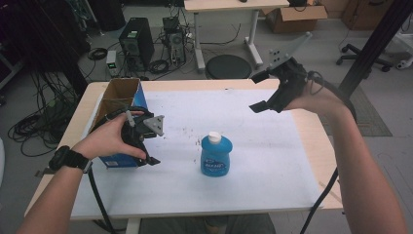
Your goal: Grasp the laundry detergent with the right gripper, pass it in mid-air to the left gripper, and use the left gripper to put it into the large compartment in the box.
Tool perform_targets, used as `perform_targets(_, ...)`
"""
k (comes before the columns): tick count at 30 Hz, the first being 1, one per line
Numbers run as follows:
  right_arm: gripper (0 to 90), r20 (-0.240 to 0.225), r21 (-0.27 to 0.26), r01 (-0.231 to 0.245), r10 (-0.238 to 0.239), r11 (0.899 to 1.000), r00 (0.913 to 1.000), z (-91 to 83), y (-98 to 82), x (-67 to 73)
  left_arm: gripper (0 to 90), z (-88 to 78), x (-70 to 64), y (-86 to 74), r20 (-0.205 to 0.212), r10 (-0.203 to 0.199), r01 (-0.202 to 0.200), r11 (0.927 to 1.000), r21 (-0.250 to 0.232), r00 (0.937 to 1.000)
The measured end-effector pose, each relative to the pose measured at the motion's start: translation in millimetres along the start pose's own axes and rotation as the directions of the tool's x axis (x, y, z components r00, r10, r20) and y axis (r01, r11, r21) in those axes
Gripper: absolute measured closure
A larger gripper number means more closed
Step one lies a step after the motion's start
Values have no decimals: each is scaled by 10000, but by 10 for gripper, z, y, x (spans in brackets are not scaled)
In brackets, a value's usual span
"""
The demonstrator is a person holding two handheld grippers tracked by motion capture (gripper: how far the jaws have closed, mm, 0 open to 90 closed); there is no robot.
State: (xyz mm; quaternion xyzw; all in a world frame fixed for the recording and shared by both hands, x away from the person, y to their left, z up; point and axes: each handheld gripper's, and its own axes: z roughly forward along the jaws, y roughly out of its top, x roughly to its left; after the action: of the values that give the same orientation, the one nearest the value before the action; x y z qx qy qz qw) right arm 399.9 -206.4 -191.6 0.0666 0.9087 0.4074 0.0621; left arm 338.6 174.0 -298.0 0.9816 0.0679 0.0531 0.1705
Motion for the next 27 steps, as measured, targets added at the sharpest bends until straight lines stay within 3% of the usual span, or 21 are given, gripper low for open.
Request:
perform_targets(9,13,-26,-744,-100,98,9972,9999,35,-261,118,41,-9,-6,0,10,-24,24,10000,-52,10000)
perform_targets(27,10,-357,-1396,-411,365,9894,9987,309,-710,335,41,-25,-33,5,-8,26,-26,10000,-83,10000)
